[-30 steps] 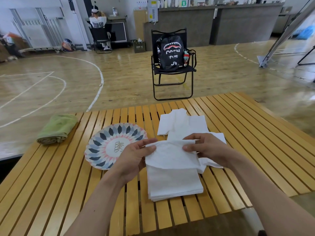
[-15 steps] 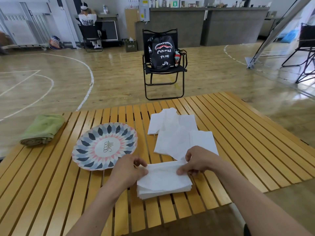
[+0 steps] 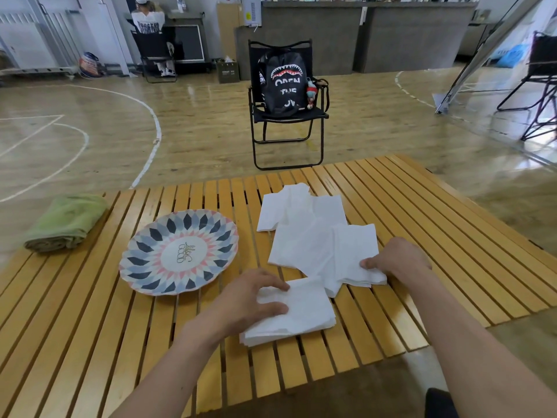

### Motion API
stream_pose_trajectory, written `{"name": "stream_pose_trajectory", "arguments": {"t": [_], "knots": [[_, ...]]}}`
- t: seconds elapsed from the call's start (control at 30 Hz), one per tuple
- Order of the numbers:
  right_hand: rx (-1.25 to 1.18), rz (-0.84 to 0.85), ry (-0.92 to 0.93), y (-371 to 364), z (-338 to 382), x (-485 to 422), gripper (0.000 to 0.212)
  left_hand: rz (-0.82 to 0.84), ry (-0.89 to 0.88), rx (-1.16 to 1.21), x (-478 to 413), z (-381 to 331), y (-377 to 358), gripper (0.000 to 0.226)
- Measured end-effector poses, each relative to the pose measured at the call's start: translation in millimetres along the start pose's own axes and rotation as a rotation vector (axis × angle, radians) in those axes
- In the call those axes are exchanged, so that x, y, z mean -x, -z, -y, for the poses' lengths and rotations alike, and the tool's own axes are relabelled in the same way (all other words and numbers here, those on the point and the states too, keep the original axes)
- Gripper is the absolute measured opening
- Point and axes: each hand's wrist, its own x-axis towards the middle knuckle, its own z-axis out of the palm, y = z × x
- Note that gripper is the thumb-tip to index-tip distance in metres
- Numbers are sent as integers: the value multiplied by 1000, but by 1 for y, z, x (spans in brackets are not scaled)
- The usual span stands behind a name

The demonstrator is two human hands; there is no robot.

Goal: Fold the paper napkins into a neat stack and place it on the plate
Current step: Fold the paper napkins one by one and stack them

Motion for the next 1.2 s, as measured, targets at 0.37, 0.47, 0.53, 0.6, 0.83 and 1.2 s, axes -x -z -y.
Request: {"name": "stream_pose_trajectory", "arguments": {"t": [0.37,0.47,0.53,0.6,0.83,1.2], "knots": [[-112,-258,157,6,-11,-16,22,60,57,46,2,0,8,33],[-86,-275,209,2,-14,-22,32,52,48,77,2,1,9,32],[-20,-290,222,0,-12,-19,41,35,36,89,2,4,10,32],[-29,-328,317,0,-4,-10,43,27,32,84,2,5,11,33],[275,106,645,-26,32,32,71,24,32,58,-1,6,9,27],[186,-121,649,-11,39,38,18,-143,11,173,-1,12,14,18]]}}
